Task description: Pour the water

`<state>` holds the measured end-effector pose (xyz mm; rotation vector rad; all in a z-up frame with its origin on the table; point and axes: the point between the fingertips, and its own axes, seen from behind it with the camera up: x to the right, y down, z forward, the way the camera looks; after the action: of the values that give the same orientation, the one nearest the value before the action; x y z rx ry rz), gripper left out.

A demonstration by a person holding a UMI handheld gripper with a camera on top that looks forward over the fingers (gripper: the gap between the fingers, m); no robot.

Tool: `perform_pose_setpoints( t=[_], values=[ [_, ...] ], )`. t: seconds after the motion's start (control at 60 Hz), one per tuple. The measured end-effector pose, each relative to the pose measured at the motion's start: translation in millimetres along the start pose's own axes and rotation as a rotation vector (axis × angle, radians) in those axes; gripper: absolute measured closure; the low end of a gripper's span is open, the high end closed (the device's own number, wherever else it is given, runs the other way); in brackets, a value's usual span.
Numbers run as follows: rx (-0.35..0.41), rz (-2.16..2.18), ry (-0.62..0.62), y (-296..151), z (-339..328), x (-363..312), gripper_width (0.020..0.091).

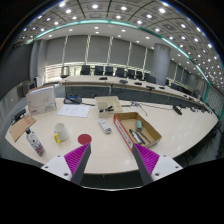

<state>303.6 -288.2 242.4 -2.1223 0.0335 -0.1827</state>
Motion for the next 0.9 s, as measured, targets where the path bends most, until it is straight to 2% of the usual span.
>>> perform_pose_setpoints(
  t=[0.133,0.333,0.6,0.717,0.9],
  values=[
    [-0.006,0.003,-0.008,4.6,-0.4,-19.8,0.0239],
    [-0.028,-0.008,-0.057,33.5,-12.8,-93.0,0.0239],
    [-0.048,-0.030,-0.208,94.8,-9.2,-253.0,0.0239],
    [-0.004,-0.037,-0.262,99.4,5.6,-322.9,0.0240],
    [0.114,-0.045,-0.260,86.5,56.8,-394.7,0.0242]
  ],
)
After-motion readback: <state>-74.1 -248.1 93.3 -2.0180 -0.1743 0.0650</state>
